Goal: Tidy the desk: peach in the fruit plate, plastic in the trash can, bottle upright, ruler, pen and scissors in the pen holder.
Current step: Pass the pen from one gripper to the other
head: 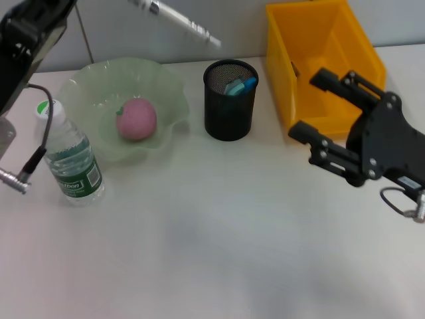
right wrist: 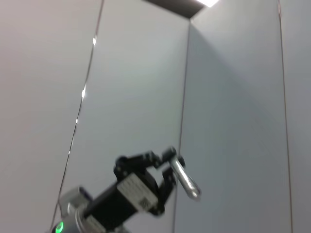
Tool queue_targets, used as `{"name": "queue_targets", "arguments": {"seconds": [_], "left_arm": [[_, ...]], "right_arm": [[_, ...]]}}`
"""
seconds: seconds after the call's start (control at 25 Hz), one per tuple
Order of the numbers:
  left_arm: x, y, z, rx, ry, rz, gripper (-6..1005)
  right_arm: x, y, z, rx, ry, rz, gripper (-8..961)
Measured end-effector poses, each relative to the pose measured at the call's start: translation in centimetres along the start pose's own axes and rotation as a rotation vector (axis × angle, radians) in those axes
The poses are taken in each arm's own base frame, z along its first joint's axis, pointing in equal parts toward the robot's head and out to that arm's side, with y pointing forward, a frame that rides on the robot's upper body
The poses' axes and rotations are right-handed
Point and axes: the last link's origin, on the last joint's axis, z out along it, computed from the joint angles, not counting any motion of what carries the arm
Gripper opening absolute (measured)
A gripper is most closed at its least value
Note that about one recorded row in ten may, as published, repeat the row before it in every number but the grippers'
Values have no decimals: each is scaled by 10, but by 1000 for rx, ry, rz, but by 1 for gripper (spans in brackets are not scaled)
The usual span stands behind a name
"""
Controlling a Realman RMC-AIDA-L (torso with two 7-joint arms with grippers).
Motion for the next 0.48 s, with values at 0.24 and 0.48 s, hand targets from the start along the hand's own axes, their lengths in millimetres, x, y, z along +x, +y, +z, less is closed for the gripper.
{"name": "queue_targets", "arguments": {"seconds": [0.24, 0.48], "left_arm": [[-1, -5, 4, 37, 62, -55, 154], [-5, -29, 7, 199, 66, -172, 157]], "right_arm": [[2, -4, 21, -13, -50, -116, 717], [1, -16, 39, -10, -66, -279, 716]]}}
